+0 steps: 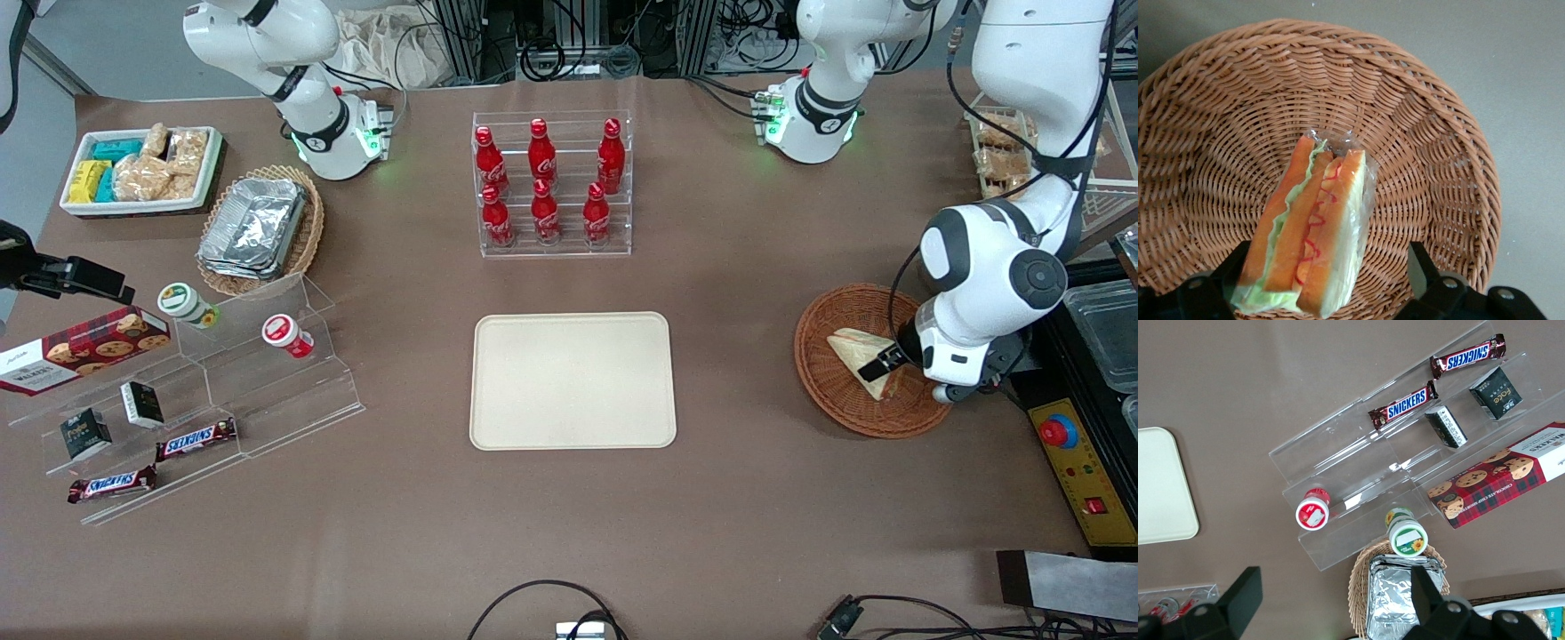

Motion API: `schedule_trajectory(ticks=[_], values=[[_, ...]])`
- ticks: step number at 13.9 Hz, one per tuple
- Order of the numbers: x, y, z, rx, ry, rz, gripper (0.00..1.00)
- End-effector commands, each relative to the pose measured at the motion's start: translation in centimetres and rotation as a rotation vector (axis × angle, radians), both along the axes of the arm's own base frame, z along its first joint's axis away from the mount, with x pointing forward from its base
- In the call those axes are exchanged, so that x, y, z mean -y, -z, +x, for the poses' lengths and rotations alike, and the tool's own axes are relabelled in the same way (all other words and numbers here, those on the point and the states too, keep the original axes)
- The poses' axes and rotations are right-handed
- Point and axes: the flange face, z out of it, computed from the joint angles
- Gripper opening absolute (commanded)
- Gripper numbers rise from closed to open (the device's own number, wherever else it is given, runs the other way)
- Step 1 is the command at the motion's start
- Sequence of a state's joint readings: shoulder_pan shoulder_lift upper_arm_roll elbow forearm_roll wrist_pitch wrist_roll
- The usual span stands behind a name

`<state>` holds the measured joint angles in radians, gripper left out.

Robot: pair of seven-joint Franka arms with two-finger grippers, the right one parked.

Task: Place sandwich from basket to tray
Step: 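Lower the open left gripper around the sandwich and close it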

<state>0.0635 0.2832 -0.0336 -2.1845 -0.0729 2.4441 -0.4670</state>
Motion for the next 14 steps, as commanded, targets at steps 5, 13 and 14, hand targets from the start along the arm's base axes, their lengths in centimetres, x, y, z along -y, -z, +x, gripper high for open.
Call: schedule_trajectory(ticks=[5, 13, 14], values=[[0.2, 0.8, -1.0, 0.047, 0.047, 0.011, 0.59], [-0.8, -1.0, -1.6, 0.035, 0.159, 0.011, 0.13], [-0.8, -1.6, -1.6, 0.036, 0.161, 0.011, 0.13]])
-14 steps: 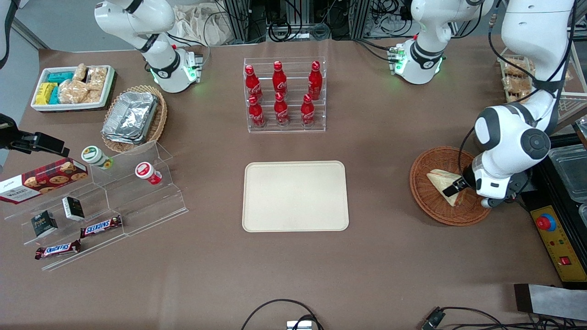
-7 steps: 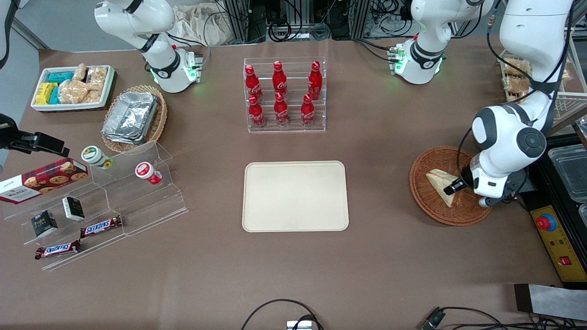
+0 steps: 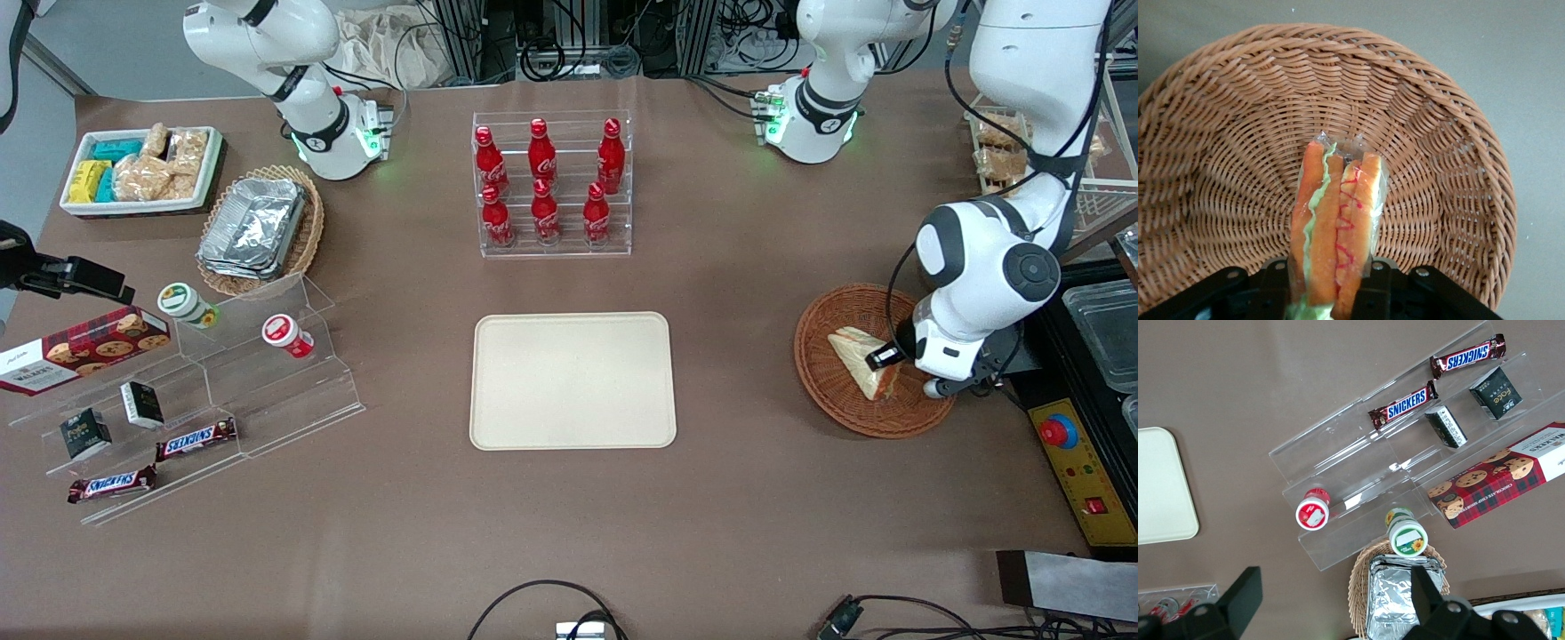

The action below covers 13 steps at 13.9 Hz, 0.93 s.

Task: Place sandwich from basket to tray
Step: 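Lower the open left gripper around the sandwich and close it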

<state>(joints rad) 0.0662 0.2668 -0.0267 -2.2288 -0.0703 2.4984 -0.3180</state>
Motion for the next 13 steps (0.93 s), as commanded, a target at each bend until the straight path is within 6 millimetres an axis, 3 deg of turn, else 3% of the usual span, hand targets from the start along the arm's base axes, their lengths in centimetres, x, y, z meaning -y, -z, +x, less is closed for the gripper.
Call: schedule_trajectory(ticks=[1, 5, 8, 13], values=[[-0.1, -2.9, -0.5, 0.006, 0.025, 0.004, 0.13], [0.9, -6.3, 0.2, -0.027, 0.113, 0.041, 0.11], [4.1, -9.8, 0.5, -0.027, 0.188, 0.055, 0.10], [10.0, -12.9, 1.3, -0.010, 0.274, 0.056, 0.10]])
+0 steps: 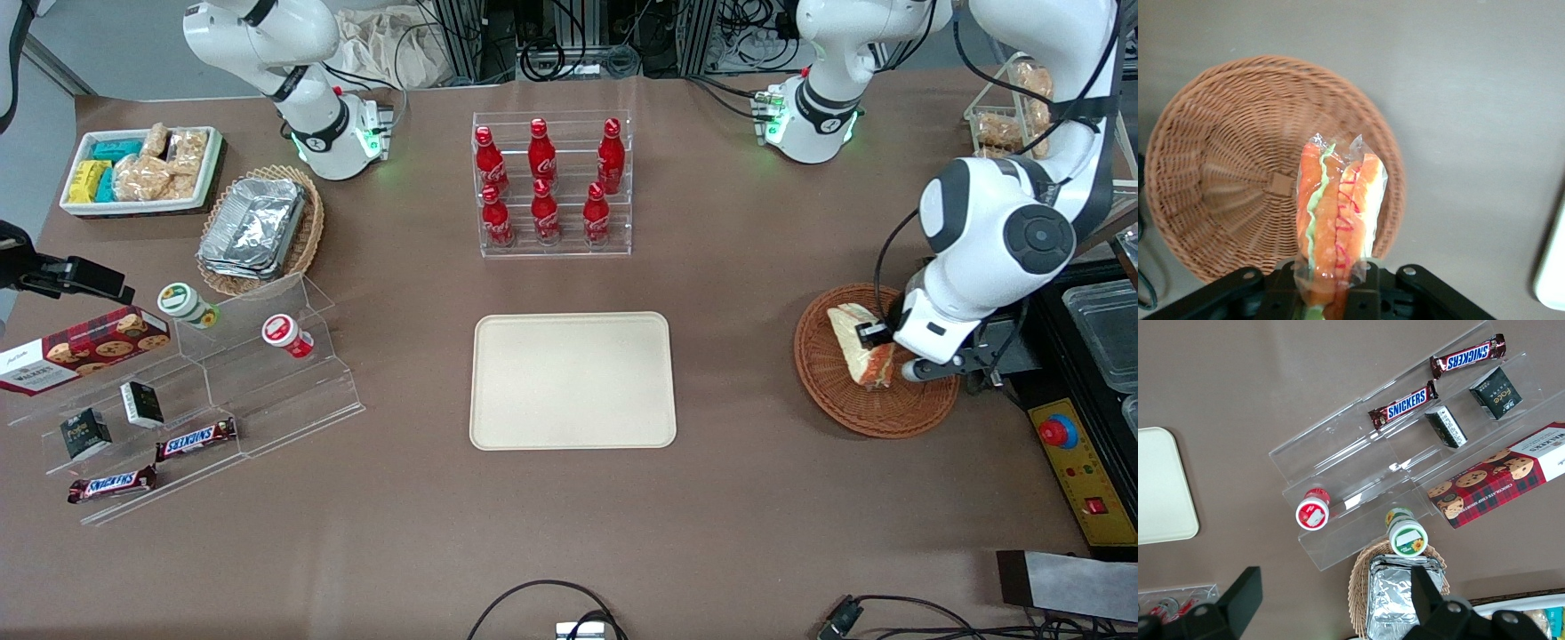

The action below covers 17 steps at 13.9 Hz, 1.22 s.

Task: Place sandwich from basket to tray
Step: 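Lower the open left gripper around the sandwich and close it, then lift the sandwich out of the basket and carry it toward the tray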

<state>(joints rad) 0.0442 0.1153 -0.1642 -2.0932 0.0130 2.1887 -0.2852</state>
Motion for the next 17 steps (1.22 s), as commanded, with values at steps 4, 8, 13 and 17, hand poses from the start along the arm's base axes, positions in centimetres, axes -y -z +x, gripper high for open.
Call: schedule_trajectory(ticks=[4, 8, 13, 17], values=[[5.6, -2.9, 1.1, 0.037, 0.000, 0.001, 0.10], [11.3, -4.2, 0.3, 0.024, 0.076, 0.012, 0.10], [17.3, -4.0, -0.3, 0.018, 0.074, -0.026, 0.11], [21.8, -3.7, -1.0, 0.004, 0.072, -0.067, 0.11]])
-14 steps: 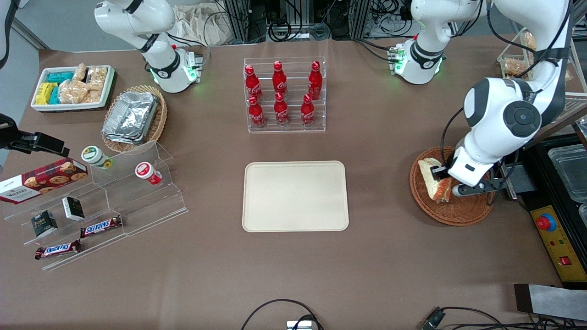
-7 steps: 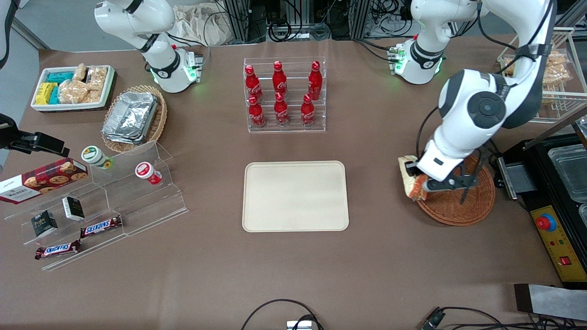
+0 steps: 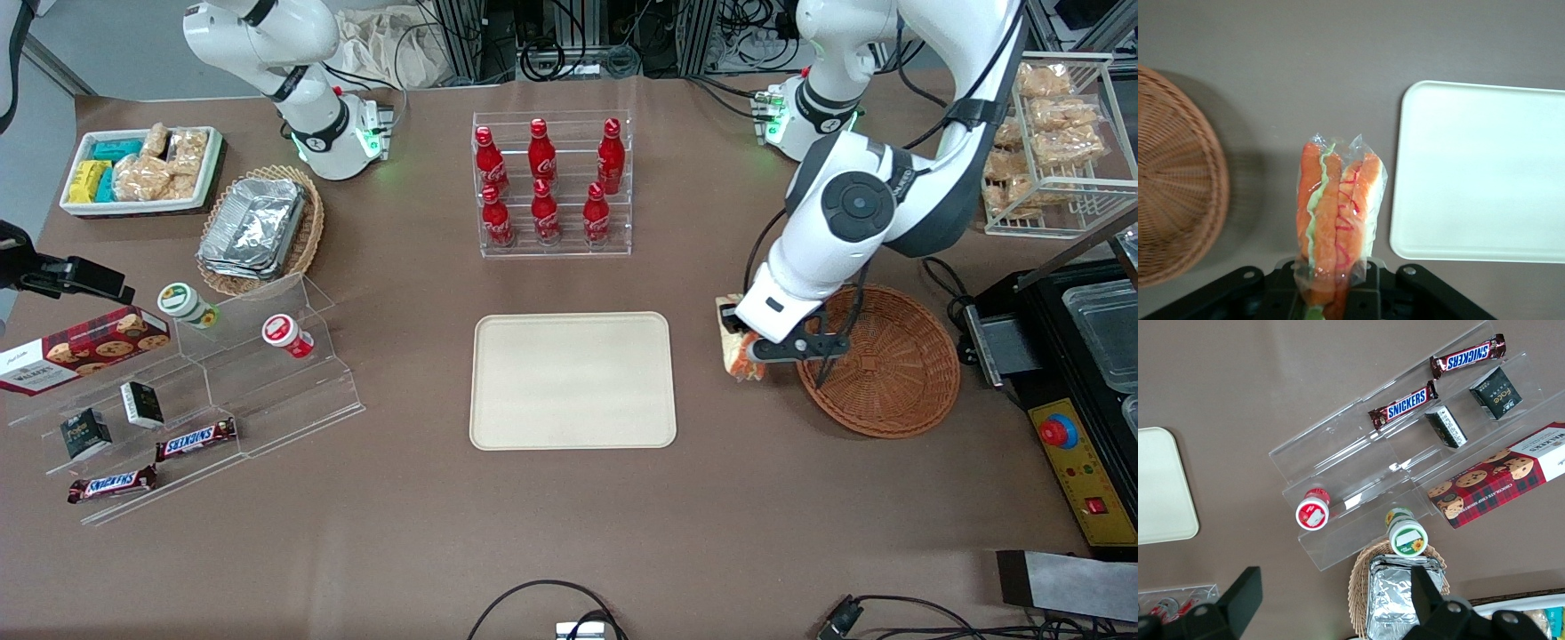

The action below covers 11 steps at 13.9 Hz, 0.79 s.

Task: Place sandwich from basket to tray
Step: 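Lift the sandwich out of the basket and carry it toward the tray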

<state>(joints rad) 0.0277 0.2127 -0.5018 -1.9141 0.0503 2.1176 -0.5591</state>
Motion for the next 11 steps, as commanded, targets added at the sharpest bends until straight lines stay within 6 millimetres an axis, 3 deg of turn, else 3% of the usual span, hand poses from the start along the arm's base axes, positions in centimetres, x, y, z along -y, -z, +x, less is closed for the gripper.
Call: schedule_trajectory(ticks=[1, 2, 7, 11], values=[[3.1, 0.0, 0.6, -0.019, -0.021, -0.021, 0.10], [5.0, 0.7, 0.2, -0.025, -0.012, -0.016, 0.11], [10.3, 4.6, 0.4, -0.020, -0.041, 0.035, 0.09], [11.6, 7.1, 0.9, -0.036, -0.015, 0.038, 0.09]])
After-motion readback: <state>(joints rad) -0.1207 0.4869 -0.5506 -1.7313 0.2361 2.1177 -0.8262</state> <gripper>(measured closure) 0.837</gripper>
